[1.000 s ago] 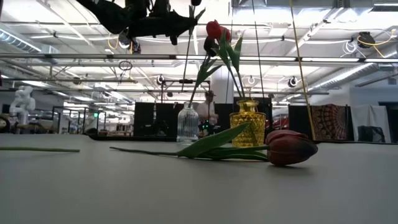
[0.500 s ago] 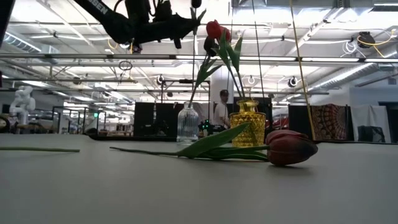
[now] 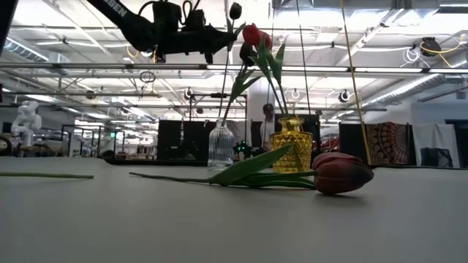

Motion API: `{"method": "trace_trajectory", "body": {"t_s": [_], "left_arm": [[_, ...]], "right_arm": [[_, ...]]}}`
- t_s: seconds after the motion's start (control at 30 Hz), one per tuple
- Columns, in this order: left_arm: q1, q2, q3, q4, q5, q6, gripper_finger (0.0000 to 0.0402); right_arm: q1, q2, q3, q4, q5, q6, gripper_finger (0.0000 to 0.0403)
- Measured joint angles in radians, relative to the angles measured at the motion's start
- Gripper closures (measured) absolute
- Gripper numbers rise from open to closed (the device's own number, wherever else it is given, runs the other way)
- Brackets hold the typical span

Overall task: Sort flowers into vase by color
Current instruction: Put the black tulip into the top transparent vase

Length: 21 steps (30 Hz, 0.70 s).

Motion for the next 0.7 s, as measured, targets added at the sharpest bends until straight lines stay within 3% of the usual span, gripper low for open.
{"method": "trace_trajectory", "body": {"t_s": [0.7], "left_arm": [[-0.018, 0.000, 0.000, -0.015, -0.005, 0.025, 0.0394]], "right_arm": [[-0.002, -0.001, 0.000, 0.000, 0.003, -0.006, 0.0266]]}}
